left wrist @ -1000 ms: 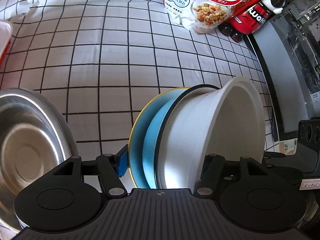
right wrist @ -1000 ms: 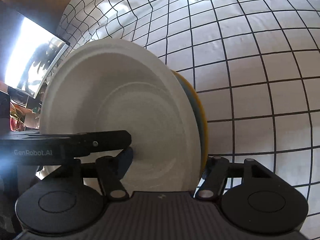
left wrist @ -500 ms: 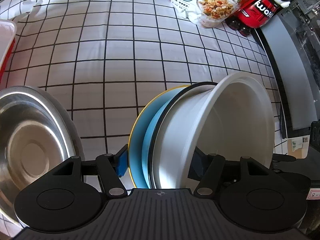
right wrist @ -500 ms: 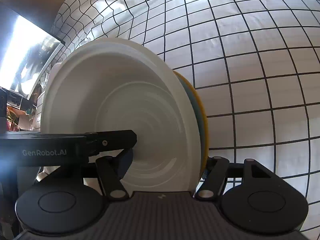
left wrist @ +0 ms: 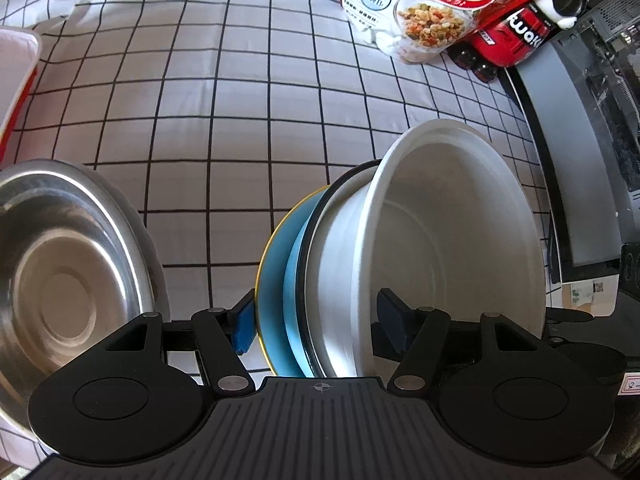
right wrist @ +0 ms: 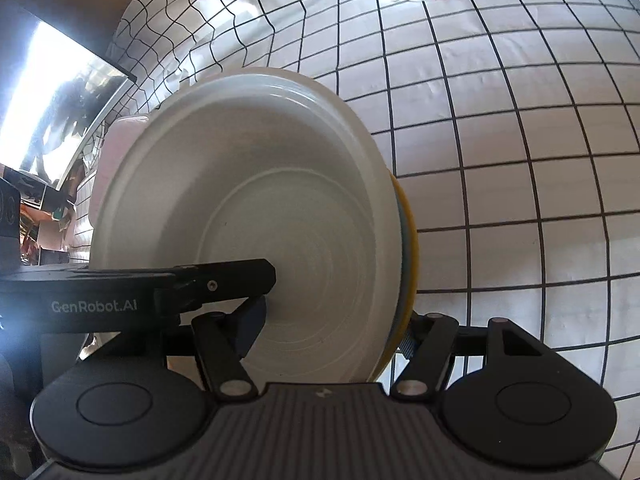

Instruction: Organize plates and bowls

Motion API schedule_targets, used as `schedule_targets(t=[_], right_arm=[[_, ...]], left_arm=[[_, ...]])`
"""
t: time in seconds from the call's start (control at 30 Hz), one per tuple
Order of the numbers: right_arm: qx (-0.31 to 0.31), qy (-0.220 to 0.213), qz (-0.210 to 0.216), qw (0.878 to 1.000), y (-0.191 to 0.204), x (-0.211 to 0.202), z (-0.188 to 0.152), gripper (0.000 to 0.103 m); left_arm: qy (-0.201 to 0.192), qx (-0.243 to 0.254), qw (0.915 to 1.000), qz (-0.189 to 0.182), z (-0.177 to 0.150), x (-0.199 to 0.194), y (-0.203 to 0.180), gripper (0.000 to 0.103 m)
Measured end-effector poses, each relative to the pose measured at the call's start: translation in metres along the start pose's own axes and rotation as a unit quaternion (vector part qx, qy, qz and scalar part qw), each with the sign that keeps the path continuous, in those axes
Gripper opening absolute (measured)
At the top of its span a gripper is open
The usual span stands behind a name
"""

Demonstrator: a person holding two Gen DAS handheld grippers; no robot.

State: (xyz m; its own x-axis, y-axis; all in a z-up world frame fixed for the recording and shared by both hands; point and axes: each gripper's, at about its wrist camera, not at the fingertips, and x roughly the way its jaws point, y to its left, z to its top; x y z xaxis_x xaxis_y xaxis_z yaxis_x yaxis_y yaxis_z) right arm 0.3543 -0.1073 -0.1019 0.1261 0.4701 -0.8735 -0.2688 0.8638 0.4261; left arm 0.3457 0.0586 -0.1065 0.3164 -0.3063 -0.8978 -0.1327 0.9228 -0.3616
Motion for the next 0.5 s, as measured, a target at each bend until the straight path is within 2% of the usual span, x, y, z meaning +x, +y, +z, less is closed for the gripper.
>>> schedule_targets(t=[0.5], right_arm=[[-0.025,-0.026,-0.011,0.999,0.012,-0.010,0.000,0.067]], left_arm=[[-0.022,0.005,0.9997,-0.012,0.001,-0.010,0.000,0.066]])
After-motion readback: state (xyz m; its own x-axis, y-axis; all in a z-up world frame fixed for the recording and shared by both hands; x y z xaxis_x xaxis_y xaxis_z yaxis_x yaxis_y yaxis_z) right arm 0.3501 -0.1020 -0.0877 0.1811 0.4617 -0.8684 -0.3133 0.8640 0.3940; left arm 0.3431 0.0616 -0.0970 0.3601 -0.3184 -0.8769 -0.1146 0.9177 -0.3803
